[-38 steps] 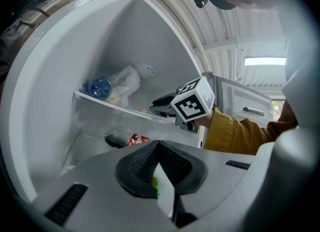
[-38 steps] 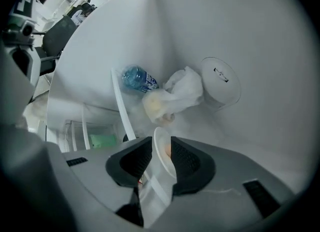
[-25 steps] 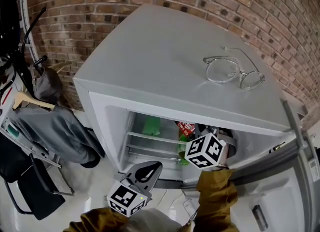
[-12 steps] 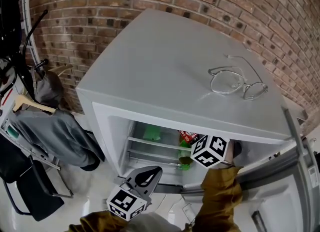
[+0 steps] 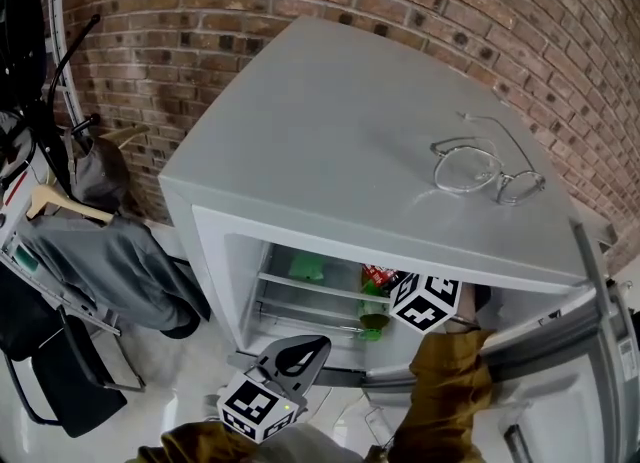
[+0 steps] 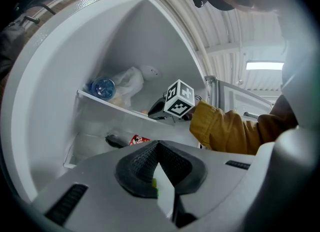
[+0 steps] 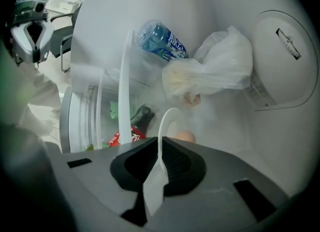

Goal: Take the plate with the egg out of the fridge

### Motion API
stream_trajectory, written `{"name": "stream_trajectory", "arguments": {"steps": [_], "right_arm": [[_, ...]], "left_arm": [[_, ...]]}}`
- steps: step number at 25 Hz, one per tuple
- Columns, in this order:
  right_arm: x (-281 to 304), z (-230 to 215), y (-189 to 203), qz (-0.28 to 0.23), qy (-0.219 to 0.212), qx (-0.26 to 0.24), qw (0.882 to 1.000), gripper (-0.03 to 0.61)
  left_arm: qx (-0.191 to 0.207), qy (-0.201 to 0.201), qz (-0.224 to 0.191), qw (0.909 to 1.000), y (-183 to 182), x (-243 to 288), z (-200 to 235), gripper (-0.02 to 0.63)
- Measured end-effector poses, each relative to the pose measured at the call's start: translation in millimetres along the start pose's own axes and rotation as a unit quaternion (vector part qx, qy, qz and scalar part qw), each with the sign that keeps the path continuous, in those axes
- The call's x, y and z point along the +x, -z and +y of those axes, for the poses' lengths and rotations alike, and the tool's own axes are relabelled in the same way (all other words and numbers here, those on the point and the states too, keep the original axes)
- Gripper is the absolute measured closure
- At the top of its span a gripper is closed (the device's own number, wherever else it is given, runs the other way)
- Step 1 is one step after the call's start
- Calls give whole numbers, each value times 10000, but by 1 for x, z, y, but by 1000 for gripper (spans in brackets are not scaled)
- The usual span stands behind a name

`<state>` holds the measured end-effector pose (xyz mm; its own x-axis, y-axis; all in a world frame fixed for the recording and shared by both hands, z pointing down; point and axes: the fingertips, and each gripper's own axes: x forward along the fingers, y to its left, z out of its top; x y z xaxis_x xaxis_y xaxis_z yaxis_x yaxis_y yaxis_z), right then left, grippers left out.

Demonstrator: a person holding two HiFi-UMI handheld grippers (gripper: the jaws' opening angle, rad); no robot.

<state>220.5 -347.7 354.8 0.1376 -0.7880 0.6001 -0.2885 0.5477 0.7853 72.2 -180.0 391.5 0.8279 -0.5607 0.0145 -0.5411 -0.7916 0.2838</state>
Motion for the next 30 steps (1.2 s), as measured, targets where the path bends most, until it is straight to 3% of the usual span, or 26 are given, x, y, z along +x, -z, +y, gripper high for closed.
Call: {"name": "stream_trajectory", "arguments": {"steps": [7, 15, 30], "right_arm": [[4, -2, 1, 92, 164, -73, 9998, 551], [-13, -4, -7, -167, 374, -93, 9991, 554], [-50, 28, -19, -309, 167, -298, 9989, 555]], "left_arm": [[-16, 35, 6, 10000, 0, -1, -2, 606], [-17, 49, 20, 10000, 2, 1, -3, 606], [-30, 62, -22, 10000, 1, -4, -8, 606]]}}
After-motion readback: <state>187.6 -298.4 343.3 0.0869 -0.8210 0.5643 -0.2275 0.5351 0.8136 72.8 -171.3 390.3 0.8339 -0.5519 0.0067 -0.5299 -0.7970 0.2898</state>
